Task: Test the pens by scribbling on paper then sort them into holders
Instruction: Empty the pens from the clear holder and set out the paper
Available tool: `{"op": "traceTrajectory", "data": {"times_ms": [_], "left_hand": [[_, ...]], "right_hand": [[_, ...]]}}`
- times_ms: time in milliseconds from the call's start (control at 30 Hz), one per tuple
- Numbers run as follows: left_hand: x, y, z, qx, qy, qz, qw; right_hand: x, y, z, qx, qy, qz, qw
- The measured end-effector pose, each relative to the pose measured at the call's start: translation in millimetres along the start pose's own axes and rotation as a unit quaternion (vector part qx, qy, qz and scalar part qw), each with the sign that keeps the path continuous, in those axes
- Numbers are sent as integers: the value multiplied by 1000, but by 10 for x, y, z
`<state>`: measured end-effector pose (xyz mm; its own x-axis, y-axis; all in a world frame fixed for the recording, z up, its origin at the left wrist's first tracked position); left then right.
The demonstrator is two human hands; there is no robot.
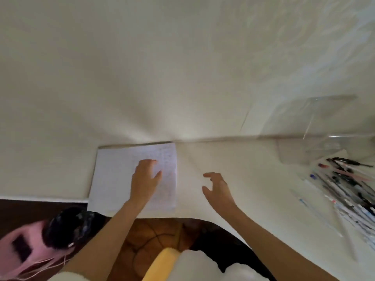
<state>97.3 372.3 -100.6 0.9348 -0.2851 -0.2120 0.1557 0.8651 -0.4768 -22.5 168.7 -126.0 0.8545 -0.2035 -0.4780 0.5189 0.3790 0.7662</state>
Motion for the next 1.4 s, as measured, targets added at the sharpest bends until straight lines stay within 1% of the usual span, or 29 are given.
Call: {"op": "traceTrajectory", "data": {"times_ms": [33, 100, 167, 200, 267, 367, 400, 433, 500, 567, 633, 700, 767, 833, 867, 933, 967, 1000, 1033, 1100, 1200, 1300, 1400], "left_hand": [[-15, 261, 95, 11, -6, 42, 999], [-42, 645, 136, 21, 25, 99, 995], [-47, 834, 57, 23, 66, 109, 992], [-48, 875, 8, 25, 82, 108, 990], [-56, 939, -90, 35, 105, 113, 987], [-75, 1004, -143, 63, 91, 110, 988], [-81, 1013, -137, 68, 82, 104, 989], [-86, 1025, -134, 74, 79, 99, 989], [-87, 1050, -145, 84, 82, 95, 989], [-84, 1044, -150, 73, 84, 90, 990], [-62, 969, -115, 46, 70, 74, 994], [28, 814, -21, 28, 39, 47, 998], [189, 544, 56, 16, 24, -5, 1000], [362, 197, 25, -17, 45, -73, 996], [425, 21, -40, -47, 74, -96, 992], [462, -302, -255, -112, 175, -93, 974], [442, -444, -394, -127, 225, -89, 962], [419, -577, -521, -135, 255, -95, 953], [402, -675, -634, -146, 267, -97, 948], [361, -858, -809, -171, 273, -85, 943], [244, -1153, -1157, -178, 300, -67, 935], [180, -1382, -1412, -168, 272, -56, 946], [192, -1569, -1556, -169, 232, -62, 956]], "right_hand": [[83, 140, -154, -6, 18, 10, 1000], [239, 325, -416, -7, 48, 4, 999], [354, 427, -616, 8, 63, -14, 998], [387, 458, -685, 38, 62, -32, 997], [426, 463, -803, 138, 42, -88, 986], [449, 445, -952, 272, 15, -189, 943], [462, 439, -1003, 305, 21, -214, 928], [470, 449, -1058, 319, 39, -226, 920], [477, 487, -1163, 293, 90, -212, 928], [475, 515, -1192, 219, 112, -169, 954], [479, 540, -1046, 126, 101, -117, 980], [516, 483, -755, 27, 78, -77, 994], [536, 344, -365, -61, 61, -54, 995], [512, 177, 66, -126, 46, -43, 990], [474, 117, 270, -137, 40, -36, 989], [399, -14, 625, -132, 26, -27, 990], [363, -87, 784, -125, 15, -29, 992], [317, -162, 934, -115, 0, -32, 993], [266, -232, 1067, -104, -17, -35, 994], [142, -352, 1288, -86, -56, -44, 994], [-28, -591, 1551, -66, -127, -58, 988], [-182, -878, 1723, -71, -193, -80, 975], [-247, -1099, 1866, -80, -236, -64, 966]]}}
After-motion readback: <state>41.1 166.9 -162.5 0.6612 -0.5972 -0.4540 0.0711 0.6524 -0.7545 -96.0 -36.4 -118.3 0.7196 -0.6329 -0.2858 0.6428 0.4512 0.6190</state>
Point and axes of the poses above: each hand's wrist, its own x-axis towards the middle knuckle, its own z-axis out of the back of the hand, y = z × x, the point moved 8 cm from there along x, towards the middle knuckle, and after that the axes turned 6 degrees about y, right-handed, at the moved point
